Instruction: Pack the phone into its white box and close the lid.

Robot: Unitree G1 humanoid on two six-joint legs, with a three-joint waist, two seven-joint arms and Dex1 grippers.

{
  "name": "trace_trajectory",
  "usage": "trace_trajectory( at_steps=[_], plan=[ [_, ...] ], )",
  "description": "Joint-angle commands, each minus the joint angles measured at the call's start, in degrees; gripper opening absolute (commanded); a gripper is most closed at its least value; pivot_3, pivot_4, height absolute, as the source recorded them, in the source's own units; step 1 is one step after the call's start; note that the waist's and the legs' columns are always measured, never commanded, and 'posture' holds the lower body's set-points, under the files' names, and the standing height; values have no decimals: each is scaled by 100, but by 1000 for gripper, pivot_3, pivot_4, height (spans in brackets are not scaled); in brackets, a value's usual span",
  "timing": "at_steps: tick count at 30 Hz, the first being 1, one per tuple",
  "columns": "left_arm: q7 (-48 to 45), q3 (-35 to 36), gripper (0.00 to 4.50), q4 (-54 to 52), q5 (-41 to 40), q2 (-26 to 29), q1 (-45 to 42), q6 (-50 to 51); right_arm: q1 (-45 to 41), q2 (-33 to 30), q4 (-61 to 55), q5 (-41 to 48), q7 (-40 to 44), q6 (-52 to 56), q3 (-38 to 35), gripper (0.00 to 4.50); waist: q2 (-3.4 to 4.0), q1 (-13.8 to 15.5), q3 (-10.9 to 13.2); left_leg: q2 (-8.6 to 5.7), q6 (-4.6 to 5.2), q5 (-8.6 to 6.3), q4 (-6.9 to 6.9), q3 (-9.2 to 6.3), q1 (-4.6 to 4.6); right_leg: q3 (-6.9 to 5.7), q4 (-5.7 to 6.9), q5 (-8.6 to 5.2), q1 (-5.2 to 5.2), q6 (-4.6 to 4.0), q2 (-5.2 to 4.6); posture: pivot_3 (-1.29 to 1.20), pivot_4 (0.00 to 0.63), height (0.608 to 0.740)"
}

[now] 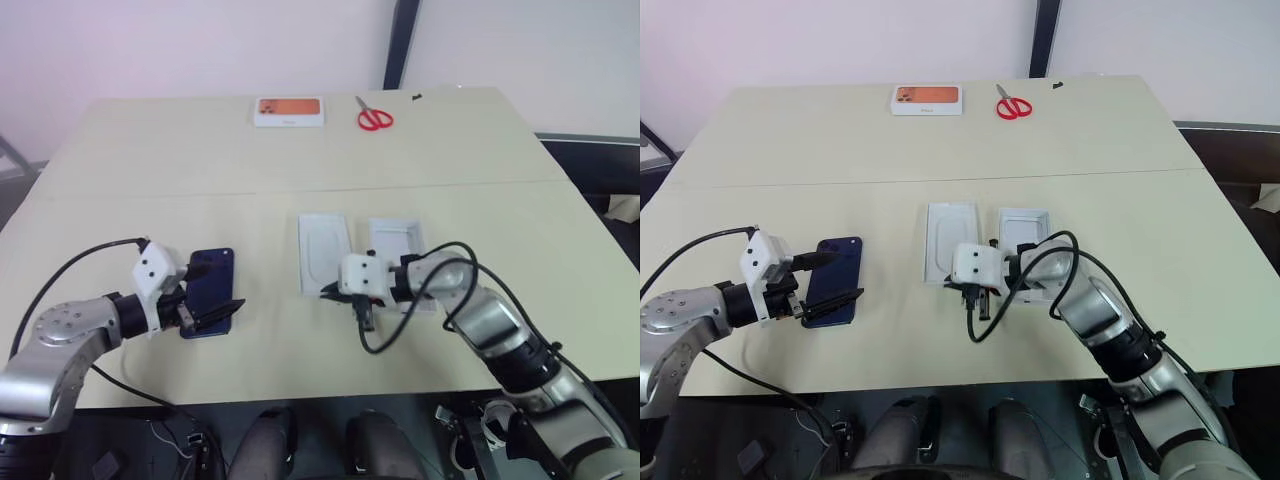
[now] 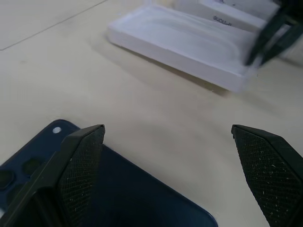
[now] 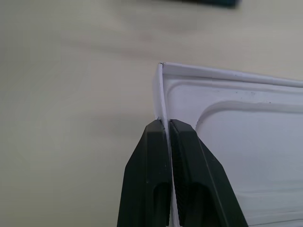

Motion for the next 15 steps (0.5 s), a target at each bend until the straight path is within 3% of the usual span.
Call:
trace_trajectory(
  at_steps=[1,9,12,15],
  plan=[
    [132,239,4500,-351,-208,111,-94,203,76,43,-402,161,-68,304,9,42,0,1,0,0,0,0,1,0,0,1,0,0,1,0,0,0,150,740],
    [315,292,4500,-620,-396,205,-108,595,44,365,-297,185,-275,557,184,42,0,-1,0,0,-1,0,1,0,3,0,0,0,3,0,0,0,150,740],
    [354,371,4500,-692,-455,251,-57,688,46,417,-328,213,-267,638,244,1004,0,-1,0,0,-1,0,0,0,3,0,0,0,3,0,0,0,150,740],
    [333,498,4500,-692,-472,284,65,702,7,462,-417,410,-310,719,48,2556,0,-2,0,0,-1,0,0,0,2,0,0,0,3,0,0,0,150,740]
  ],
)
